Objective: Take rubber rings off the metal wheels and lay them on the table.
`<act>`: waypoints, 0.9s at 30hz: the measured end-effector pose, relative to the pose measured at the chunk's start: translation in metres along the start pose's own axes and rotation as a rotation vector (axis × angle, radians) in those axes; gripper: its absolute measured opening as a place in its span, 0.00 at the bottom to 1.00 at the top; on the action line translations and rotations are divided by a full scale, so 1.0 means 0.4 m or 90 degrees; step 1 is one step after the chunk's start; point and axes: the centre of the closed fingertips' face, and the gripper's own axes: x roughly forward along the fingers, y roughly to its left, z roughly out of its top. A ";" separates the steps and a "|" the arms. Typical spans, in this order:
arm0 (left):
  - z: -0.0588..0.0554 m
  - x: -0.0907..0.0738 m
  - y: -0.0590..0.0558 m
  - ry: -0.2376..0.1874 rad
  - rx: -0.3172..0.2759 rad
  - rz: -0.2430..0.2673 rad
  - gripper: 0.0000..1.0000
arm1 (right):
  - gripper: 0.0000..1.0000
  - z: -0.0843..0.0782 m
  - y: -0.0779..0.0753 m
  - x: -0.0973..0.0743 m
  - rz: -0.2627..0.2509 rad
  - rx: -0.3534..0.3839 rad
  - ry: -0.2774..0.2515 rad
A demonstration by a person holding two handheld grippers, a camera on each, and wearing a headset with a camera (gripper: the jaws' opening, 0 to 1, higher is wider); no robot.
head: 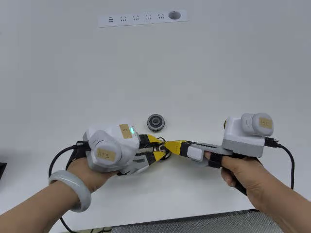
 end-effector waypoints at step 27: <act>0.011 -0.033 0.019 -0.023 -0.016 0.030 0.22 | 0.02 -0.002 -0.002 -0.007 -0.004 0.002 -0.001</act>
